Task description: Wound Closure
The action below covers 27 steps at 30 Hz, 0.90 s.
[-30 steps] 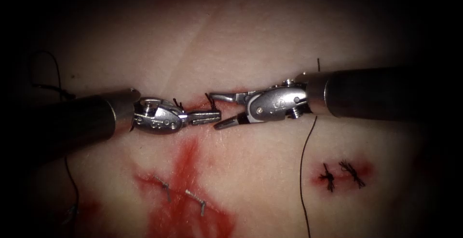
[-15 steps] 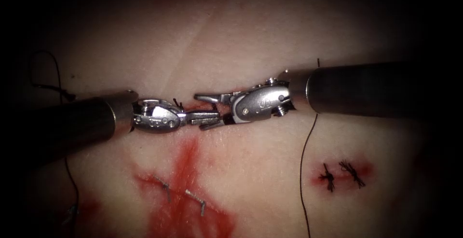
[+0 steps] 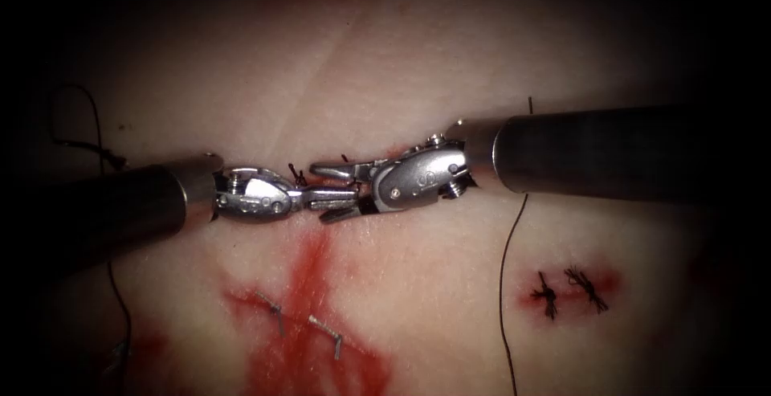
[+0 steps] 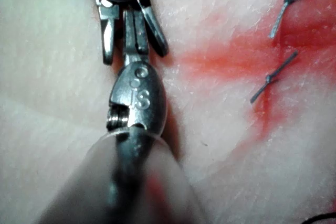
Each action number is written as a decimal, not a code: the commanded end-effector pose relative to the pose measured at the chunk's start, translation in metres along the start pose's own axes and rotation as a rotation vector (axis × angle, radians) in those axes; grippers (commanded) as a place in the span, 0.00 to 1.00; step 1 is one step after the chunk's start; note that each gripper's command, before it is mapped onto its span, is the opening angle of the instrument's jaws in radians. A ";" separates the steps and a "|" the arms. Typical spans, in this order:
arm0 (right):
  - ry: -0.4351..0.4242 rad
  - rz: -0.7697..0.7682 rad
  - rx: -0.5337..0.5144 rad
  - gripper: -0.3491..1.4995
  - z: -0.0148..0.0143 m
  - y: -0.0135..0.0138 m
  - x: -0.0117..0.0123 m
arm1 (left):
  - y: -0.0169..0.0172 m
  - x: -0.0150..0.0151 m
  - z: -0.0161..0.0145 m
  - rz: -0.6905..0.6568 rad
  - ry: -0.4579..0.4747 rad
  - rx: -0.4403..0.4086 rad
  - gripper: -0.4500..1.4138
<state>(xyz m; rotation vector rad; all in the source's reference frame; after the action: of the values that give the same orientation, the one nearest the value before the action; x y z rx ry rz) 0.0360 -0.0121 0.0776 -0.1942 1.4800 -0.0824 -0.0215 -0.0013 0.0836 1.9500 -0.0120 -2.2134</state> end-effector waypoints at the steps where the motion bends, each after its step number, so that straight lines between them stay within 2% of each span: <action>1: 0.006 -0.005 0.004 0.83 0.0008 -0.0004 -0.0004 | -0.0002 -0.0006 0.0006 0.005 0.008 -0.003 0.00; 9: 0.017 -0.017 0.014 0.84 0.0001 -0.0005 -0.0004 | -0.0005 -0.0009 0.0003 -0.002 0.012 -0.008 0.00; 16: 0.020 -0.030 0.012 0.85 0.0019 -0.0002 -0.0006 | -0.0003 -0.0008 0.0002 -0.024 0.024 -0.006 0.00; 27: 0.023 -0.035 0.023 0.85 0.0009 -0.0002 -0.0010 | -0.0006 -0.0015 -0.0007 -0.030 0.013 0.007 0.00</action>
<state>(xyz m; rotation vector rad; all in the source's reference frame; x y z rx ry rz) 0.0362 -0.0117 0.0783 -0.2018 1.4969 -0.1293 -0.0201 -0.0006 0.0843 1.9781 0.0115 -2.2237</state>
